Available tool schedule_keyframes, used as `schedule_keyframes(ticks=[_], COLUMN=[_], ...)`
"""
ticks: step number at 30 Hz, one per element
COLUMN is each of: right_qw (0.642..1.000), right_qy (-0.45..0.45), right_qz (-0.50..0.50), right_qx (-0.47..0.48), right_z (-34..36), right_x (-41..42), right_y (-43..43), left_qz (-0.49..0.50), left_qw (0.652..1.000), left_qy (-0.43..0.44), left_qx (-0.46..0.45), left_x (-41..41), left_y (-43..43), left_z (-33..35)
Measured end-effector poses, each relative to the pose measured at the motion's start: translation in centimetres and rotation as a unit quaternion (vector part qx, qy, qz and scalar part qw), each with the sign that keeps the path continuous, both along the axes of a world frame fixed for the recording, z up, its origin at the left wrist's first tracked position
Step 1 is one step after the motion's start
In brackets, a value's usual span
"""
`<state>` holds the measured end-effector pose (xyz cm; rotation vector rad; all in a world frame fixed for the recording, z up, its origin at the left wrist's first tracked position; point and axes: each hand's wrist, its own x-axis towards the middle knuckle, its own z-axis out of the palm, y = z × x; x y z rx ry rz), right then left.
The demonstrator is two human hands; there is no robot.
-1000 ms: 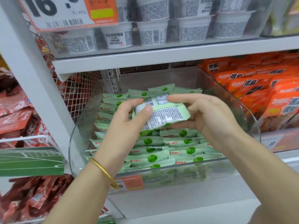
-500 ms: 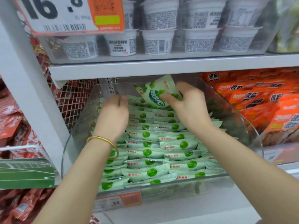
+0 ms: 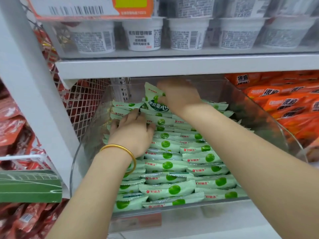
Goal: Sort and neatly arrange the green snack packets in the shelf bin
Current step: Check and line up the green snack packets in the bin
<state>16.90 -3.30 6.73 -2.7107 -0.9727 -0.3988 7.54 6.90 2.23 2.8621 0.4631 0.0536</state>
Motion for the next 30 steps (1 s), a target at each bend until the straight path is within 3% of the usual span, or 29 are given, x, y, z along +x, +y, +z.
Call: schedule_keyframes(ticks=[3, 6, 9, 13, 18, 23, 30], right_qw=[0.998, 0.996, 0.996, 0.998, 0.996, 0.998, 0.997], right_qy=[-0.023, 0.019, 0.043, -0.003, 0.009, -0.004, -0.002], right_qz=[-0.007, 0.006, -0.021, -0.013, -0.003, 0.052, 0.056], right_qx=[-0.053, -0.091, -0.078, -0.061, -0.092, 0.042, -0.057], right_z=[-0.5, -1.4, -1.1, -1.6, -2.8, -2.5, -2.7], right_x=[0.3, 0.6, 1.1, 1.5, 1.7, 1.1, 0.9], right_y=[1.2, 1.8, 0.8, -0.4, -0.2, -0.9, -0.3], left_qz=[0.001, 0.002, 0.002, 0.011, 0.017, 0.017, 0.009], left_qw=[1.000, 1.000, 1.000, 0.999, 0.999, 0.999, 0.999], left_qy=[-0.008, -0.010, -0.013, -0.013, 0.000, 0.007, 0.011], left_qx=[-0.010, -0.016, -0.024, -0.032, -0.027, -0.029, -0.031], left_x=[-0.1, -0.1, -0.1, 0.1, 0.3, 0.4, 0.8], left_y=[0.1, 0.1, 0.1, 0.1, -0.2, 0.0, 0.2], left_z=[0.1, 0.3, 0.6, 1.0, 1.1, 1.3, 1.1])
